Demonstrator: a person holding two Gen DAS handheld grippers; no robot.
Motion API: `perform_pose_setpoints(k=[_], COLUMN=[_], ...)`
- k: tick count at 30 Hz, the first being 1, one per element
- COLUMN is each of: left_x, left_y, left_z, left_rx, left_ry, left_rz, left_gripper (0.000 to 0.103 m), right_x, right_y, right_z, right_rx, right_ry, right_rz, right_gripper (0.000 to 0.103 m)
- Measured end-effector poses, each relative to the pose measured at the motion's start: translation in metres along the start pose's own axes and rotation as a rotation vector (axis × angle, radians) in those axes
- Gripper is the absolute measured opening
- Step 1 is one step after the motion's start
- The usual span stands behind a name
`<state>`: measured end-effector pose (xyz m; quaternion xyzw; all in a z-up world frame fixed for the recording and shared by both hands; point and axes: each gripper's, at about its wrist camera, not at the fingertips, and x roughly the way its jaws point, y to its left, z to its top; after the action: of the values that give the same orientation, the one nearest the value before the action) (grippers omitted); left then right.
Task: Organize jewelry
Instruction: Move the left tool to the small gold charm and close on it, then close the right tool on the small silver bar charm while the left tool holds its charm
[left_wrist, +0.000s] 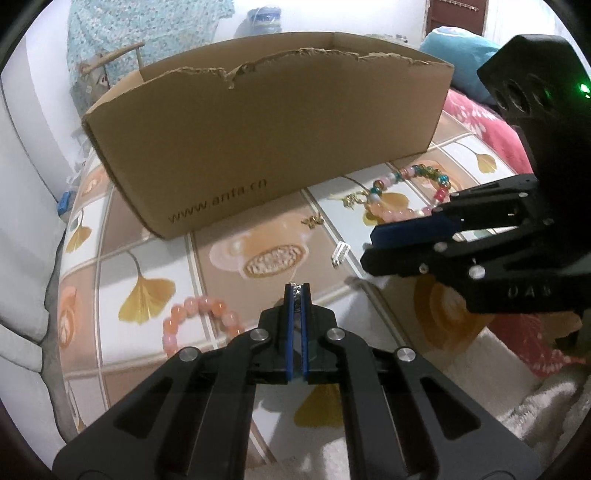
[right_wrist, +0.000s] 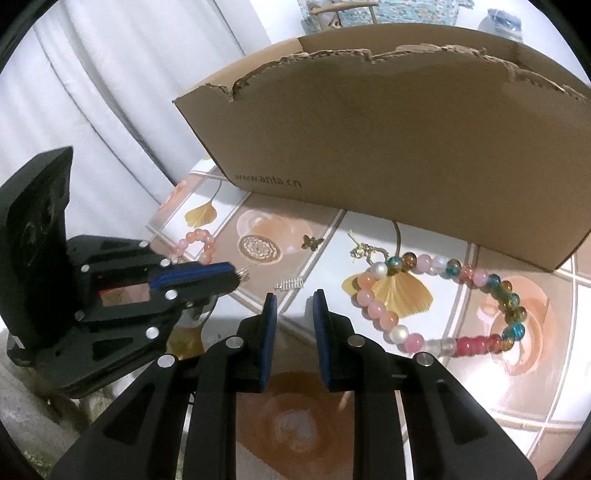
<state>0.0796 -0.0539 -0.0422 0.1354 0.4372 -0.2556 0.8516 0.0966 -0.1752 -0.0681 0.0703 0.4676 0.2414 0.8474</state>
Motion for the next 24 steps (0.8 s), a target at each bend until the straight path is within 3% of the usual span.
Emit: perform_pose_setpoints(k=[8,11,24], left_x=[-0.002,-0.003,-0.007], left_y=[0.008,0.011,0.025], left_z=[-0.006,-0.008,-0.015], left_rx=[-0.049,-0.058,-0.1], left_ry=[-0.013,-0.02,-0.039], left_rz=[-0.006,-0.009,-0.059], left_gripper=[0.003,0.003,0.003], right_x=[0.003,0.009,0.027], right_y=[0.008,0.014,0.047], right_z=[0.003,0.006,0.008], right_rx=[-0.003,0.003,-0.104], right_ry=[-0.007,-0.002,-0.007], right_rz=[-0.034,-0.05,-0.23], right_gripper=[0.022,0.029,0.03])
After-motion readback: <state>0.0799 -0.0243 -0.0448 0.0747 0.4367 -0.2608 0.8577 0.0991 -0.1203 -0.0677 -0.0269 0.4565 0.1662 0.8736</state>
